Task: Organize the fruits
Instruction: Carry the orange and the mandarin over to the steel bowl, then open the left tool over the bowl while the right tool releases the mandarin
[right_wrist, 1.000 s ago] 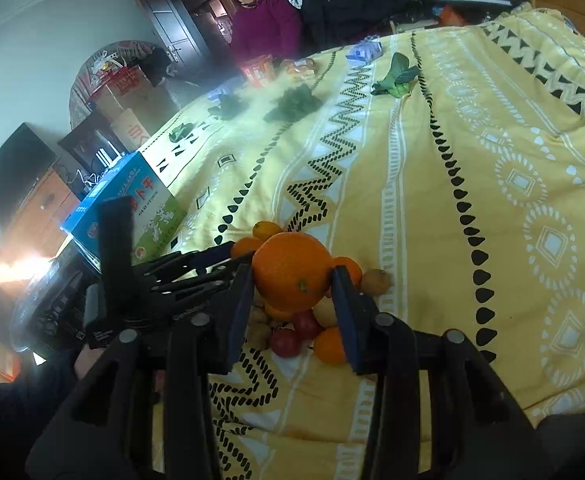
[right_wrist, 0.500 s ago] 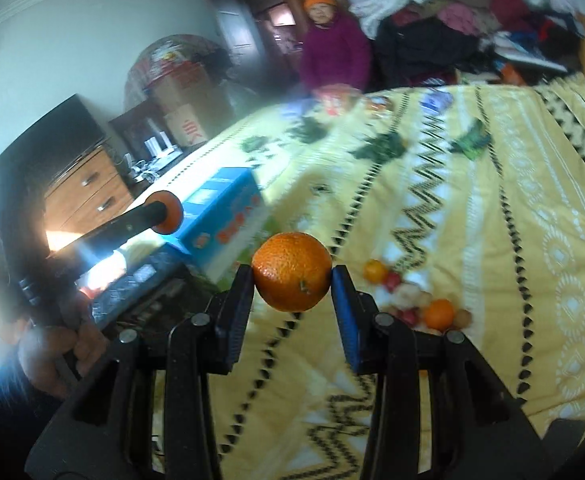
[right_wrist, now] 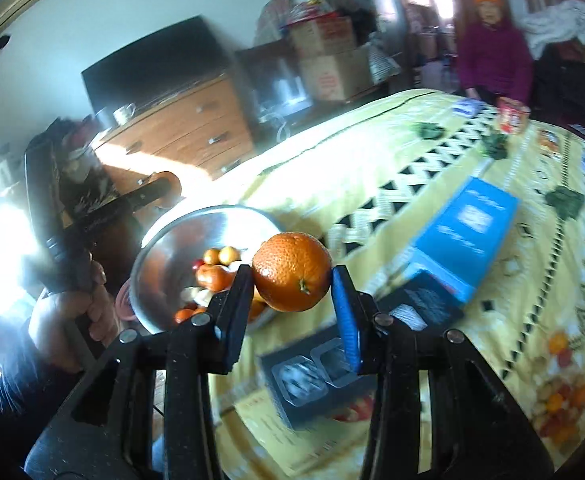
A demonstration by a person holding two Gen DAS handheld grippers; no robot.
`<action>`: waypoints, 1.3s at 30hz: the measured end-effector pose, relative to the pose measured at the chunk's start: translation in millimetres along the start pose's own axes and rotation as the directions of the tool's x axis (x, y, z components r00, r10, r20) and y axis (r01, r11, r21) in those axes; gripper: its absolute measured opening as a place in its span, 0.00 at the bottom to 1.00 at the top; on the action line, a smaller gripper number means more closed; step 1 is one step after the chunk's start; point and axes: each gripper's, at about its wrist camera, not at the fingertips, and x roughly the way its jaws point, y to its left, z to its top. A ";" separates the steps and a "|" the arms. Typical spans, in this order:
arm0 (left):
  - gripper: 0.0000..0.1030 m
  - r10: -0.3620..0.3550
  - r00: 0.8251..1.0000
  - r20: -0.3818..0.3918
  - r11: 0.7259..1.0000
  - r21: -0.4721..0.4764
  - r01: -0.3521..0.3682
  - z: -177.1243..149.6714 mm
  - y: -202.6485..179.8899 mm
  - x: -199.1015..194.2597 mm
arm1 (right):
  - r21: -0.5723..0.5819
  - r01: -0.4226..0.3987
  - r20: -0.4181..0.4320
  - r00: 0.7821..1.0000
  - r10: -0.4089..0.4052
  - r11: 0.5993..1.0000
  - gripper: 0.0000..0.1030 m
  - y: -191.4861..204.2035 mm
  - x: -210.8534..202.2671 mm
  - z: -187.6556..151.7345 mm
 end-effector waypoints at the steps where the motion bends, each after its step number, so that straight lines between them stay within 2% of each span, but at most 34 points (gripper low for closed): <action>1: 0.40 0.011 1.000 -0.009 1.000 -0.006 -0.011 -2.1 8.6 5.1 | -0.007 -0.001 -0.015 1.000 0.001 1.000 0.39 7.5 10.4 2.8; 8: 0.40 0.047 0.994 -0.103 0.997 -0.062 -0.053 -20.5 55.5 37.6 | -0.045 -0.059 -0.135 0.989 0.053 0.997 0.39 48.1 89.3 18.0; 16: 0.40 0.043 0.987 -0.154 0.996 -0.067 -0.054 -33.1 70.5 53.8 | -0.034 -0.067 -0.224 0.973 0.058 0.997 0.39 60.1 145.1 26.7; 26: 0.40 0.033 0.977 -0.211 0.996 -0.076 -0.050 -44.8 76.6 73.0 | -0.009 -0.045 -0.261 0.965 0.041 0.999 0.39 57.4 169.0 27.5; 33: 0.41 0.041 0.971 -0.234 0.993 -0.097 -0.065 -43.3 81.6 78.6 | -0.004 -0.060 -0.281 0.958 0.056 0.998 0.41 62.3 180.0 24.8; 34: 0.44 0.041 0.972 -0.230 0.992 -0.103 -0.067 -42.9 83.1 78.3 | -0.001 -0.062 -0.284 0.957 0.059 0.998 0.41 61.7 180.6 24.9; 37: 0.63 0.056 0.975 -0.217 0.991 -0.109 -0.081 -41.3 84.0 73.5 | 0.001 -0.068 -0.280 0.958 0.065 0.998 0.43 61.7 178.5 25.5; 39: 0.70 0.065 0.976 -0.208 0.989 -0.114 -0.090 -39.9 84.2 70.2 | -0.002 -0.065 -0.263 0.963 0.062 0.998 0.54 61.8 171.5 28.4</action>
